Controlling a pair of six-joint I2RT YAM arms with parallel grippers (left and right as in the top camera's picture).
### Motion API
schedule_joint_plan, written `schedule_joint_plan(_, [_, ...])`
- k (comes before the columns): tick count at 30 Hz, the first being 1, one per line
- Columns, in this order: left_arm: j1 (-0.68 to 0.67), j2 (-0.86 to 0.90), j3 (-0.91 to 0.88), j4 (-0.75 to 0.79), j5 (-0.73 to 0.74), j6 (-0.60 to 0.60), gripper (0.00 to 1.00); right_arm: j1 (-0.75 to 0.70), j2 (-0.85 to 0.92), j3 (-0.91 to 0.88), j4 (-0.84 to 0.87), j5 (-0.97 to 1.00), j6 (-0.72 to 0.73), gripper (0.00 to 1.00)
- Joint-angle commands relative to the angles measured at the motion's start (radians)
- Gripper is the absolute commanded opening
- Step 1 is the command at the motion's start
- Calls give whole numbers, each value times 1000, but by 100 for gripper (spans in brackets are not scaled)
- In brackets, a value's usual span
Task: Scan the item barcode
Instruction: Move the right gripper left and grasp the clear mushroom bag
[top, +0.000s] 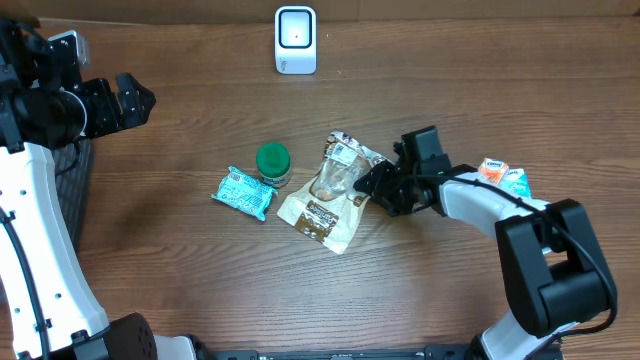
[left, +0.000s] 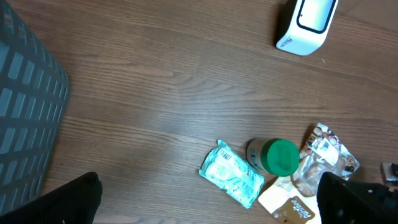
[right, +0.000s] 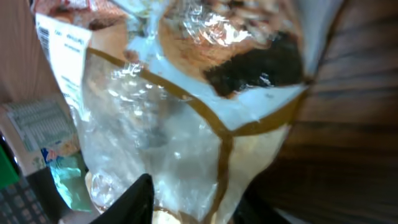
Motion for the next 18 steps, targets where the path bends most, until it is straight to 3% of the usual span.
schedule_joint_plan(1, [0, 1, 5, 3, 2, 15, 100, 13, 2, -13, 40, 18, 18, 26])
schedule_joint_plan(6, [0, 1, 5, 3, 2, 15, 100, 6, 1, 3, 81, -65, -102, 4])
schedule_joint_plan(18, [0, 1, 5, 3, 2, 15, 100, -13, 2, 182, -130, -179, -349, 4])
